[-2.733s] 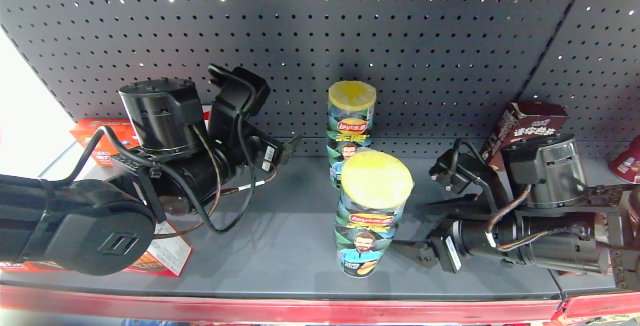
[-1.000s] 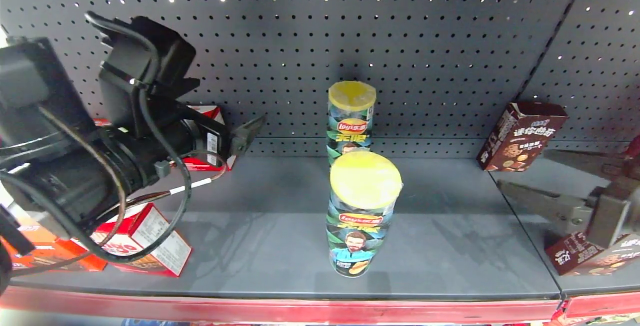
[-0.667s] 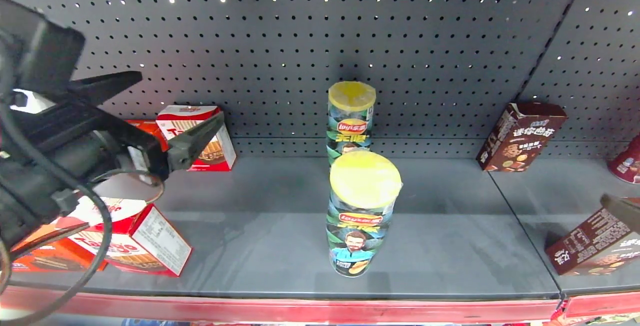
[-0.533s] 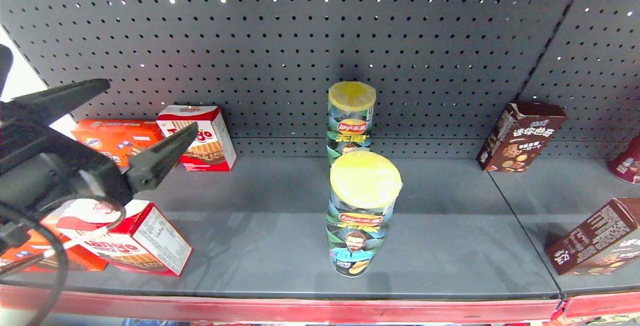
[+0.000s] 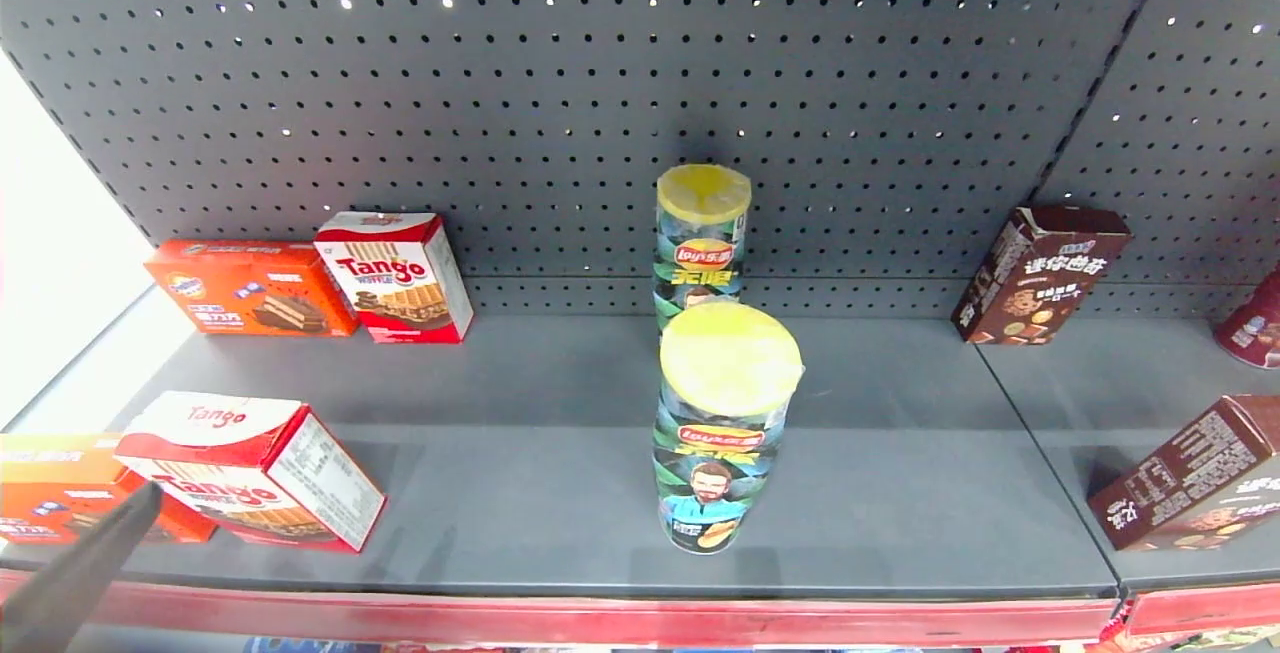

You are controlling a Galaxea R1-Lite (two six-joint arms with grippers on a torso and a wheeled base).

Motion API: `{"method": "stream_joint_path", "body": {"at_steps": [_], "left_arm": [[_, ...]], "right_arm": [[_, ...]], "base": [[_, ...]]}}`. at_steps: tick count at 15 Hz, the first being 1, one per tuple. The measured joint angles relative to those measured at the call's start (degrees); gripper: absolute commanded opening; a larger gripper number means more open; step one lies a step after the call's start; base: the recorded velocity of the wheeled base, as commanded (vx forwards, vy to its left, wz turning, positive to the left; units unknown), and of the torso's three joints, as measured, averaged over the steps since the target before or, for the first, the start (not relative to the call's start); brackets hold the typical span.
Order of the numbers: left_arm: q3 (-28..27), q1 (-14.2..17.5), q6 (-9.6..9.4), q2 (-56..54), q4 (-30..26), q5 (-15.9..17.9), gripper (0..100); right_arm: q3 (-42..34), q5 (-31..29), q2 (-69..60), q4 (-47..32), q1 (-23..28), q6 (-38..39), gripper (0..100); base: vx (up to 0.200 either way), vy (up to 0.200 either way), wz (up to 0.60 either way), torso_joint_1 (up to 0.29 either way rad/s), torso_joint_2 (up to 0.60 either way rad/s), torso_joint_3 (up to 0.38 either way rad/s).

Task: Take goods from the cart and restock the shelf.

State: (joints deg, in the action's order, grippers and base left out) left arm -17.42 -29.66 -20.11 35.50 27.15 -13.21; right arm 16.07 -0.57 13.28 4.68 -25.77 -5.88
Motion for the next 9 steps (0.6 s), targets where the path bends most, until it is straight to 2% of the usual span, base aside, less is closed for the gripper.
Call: {"method": "stream_joint_path", "body": {"at_steps": [3, 5, 9], "left_arm": [[0.8, 0.1, -1.23, -12.3, -14.8, -0.2, 100], [1.1, 0.6, -1.58, -19.4, -23.3, -0.3, 100], [6.5, 2.6, -0.13, -28.8, -26.9, -0.2, 100]], "right_arm": [[-2.1, -0.1, -8.3, -9.9, 0.0, 0.1, 100], [-3.9, -0.2, -11.2, -11.5, 0.0, 0.6, 100], [-10.2, -0.9, -12.8, -11.4, 0.5, 1.8, 100]], "base": [[0.0, 0.0, 0.0, 0.0, 0.0, 0.0], [0.0, 0.0, 0.0, 0.0, 0.0, 0.0], [0.0, 0.0, 0.0, 0.0, 0.0, 0.0]]}}
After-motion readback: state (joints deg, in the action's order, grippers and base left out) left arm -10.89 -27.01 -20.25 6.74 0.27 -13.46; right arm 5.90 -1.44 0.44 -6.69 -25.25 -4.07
